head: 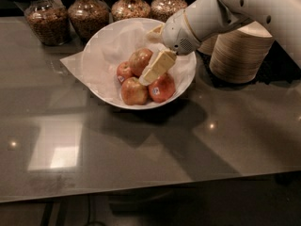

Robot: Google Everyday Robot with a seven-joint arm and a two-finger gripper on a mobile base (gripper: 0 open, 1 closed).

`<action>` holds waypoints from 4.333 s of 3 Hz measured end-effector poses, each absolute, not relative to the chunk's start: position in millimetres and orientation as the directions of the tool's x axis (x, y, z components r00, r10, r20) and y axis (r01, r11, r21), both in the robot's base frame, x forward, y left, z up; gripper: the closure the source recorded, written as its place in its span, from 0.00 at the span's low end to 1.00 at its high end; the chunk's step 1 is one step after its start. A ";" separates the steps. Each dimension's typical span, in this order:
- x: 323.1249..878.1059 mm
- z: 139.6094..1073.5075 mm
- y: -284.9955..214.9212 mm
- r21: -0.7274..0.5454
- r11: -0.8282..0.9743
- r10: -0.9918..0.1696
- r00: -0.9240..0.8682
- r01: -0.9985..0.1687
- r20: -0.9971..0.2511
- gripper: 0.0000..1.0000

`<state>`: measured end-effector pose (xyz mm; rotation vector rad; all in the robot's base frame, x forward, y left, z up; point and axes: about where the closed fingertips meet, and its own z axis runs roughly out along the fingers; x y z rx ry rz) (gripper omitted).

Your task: Pick apple from white bowl

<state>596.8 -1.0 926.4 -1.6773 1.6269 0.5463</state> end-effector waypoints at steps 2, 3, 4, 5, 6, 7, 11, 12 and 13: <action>598.7 912.1 7.7 -0.183 0.050 -0.680 0.101 -0.982 -0.726 0.19; 598.9 905.3 10.2 -0.172 0.046 -0.685 0.094 -0.984 -0.723 0.19; 598.9 905.3 10.2 -0.172 0.046 -0.685 0.094 -0.984 -0.723 0.35; 598.9 905.3 10.3 -0.172 0.046 -0.685 0.094 -0.984 -0.723 0.58; 598.9 905.3 10.3 -0.172 0.046 -0.685 0.094 -0.984 -0.723 0.82; 598.9 905.3 10.3 -0.172 0.046 -0.685 0.094 -0.984 -0.723 1.00; 567.1 991.0 13.5 -0.282 0.034 -0.499 0.228 -0.959 -0.836 1.00; 535.2 1017.5 4.3 -0.305 0.047 -0.399 0.262 -0.951 -0.879 1.00; 535.2 1017.5 4.3 -0.305 0.047 -0.399 0.262 -0.951 -0.879 1.00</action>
Offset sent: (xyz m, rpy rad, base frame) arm 0.0038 0.0109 -0.0249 -0.0288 0.0389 0.0075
